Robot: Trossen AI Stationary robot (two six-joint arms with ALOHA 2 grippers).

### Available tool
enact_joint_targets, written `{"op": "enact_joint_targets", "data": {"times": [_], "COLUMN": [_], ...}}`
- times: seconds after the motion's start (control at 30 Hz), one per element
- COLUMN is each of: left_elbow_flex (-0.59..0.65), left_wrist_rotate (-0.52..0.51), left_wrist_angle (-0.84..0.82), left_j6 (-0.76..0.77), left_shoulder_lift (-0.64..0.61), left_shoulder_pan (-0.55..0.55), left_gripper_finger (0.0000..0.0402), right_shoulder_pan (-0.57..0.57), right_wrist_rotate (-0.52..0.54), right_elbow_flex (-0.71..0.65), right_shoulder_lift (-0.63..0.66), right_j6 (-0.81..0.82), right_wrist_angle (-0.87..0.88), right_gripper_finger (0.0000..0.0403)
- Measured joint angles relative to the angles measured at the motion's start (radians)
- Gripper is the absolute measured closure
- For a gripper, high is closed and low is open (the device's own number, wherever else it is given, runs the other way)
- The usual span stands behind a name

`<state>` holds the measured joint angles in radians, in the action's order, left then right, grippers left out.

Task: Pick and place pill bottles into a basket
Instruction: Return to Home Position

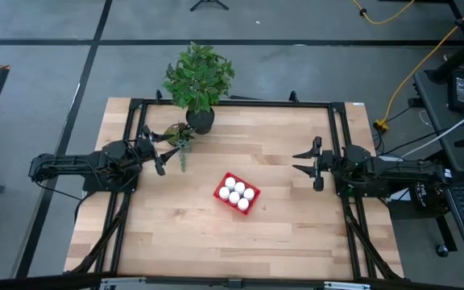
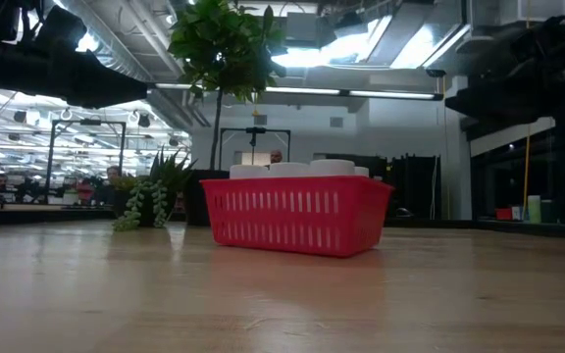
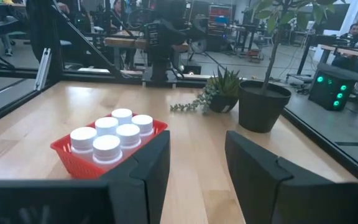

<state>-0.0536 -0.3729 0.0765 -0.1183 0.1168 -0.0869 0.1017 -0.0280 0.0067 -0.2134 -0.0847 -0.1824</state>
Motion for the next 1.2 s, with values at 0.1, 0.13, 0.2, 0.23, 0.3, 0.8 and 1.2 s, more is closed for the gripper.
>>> {"op": "enact_joint_targets", "data": {"times": [0.1, 0.13, 0.2, 0.23, 0.3, 0.8, 1.2], "left_elbow_flex": [0.0, 0.0, 0.0, 0.0, 0.0, 0.045, 0.045], "left_wrist_rotate": [0.0, 0.0, 0.0, -0.002, -0.001, 0.001, 0.007], "left_wrist_angle": [0.0, -0.003, -0.034, -0.061, -0.102, 0.065, -0.014], "left_j6": [0.0, 0.0, 0.0, 0.0, 0.0, 0.002, 0.0], "left_shoulder_lift": [0.0, 0.0, 0.0, 0.0, 0.0, -0.101, -0.103], "left_shoulder_pan": [0.0, 0.0, 0.003, 0.007, 0.028, 0.258, 0.31], "left_gripper_finger": [0.0155, 0.0155, 0.0155, 0.0156, 0.0157, 0.0157, 0.0157], "right_shoulder_pan": [0.0, 0.0, 0.0, 0.0, 0.0, 0.0, 0.0], "right_wrist_rotate": [0.0, 0.0, 0.0, 0.0, 0.0, 0.0, 0.0], "right_elbow_flex": [0.0, 0.0, 0.0, 0.0, 0.0, 0.0, 0.0], "right_shoulder_lift": [0.0, 0.0, 0.0, 0.0, 0.0, 0.0, -0.001], "right_j6": [0.002, 0.001, 0.0, 0.001, 0.001, 0.001, 0.001], "right_wrist_angle": [0.001, 0.001, 0.001, 0.001, 0.001, 0.001, 0.0], "right_gripper_finger": [0.0246, 0.0246, 0.0246, 0.0246, 0.0246, 0.0246, 0.0246]}}
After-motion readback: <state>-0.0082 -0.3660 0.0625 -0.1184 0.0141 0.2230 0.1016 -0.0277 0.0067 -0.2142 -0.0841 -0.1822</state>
